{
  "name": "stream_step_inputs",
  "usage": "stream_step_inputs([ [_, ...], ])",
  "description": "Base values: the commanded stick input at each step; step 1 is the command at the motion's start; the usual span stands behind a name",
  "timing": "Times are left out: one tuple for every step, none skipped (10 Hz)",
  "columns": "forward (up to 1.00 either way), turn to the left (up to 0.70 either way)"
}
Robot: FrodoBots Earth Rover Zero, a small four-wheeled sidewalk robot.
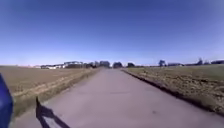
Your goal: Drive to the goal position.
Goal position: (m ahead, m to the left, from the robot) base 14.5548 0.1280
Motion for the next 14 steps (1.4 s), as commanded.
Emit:
stream_step_inputs([
  [0.70,0.00],
  [0.70,0.00],
  [0.70,0.00],
  [0.70,0.00],
  [0.70,0.00],
  [0.70,0.00],
  [0.70,0.00],
  [0.70,0.00],
  [0.70,0.00],
  [0.70,0.00],
  [0.70,0.00],
  [0.70,0.00],
  [0.70,0.00],
  [0.70,0.00],
])
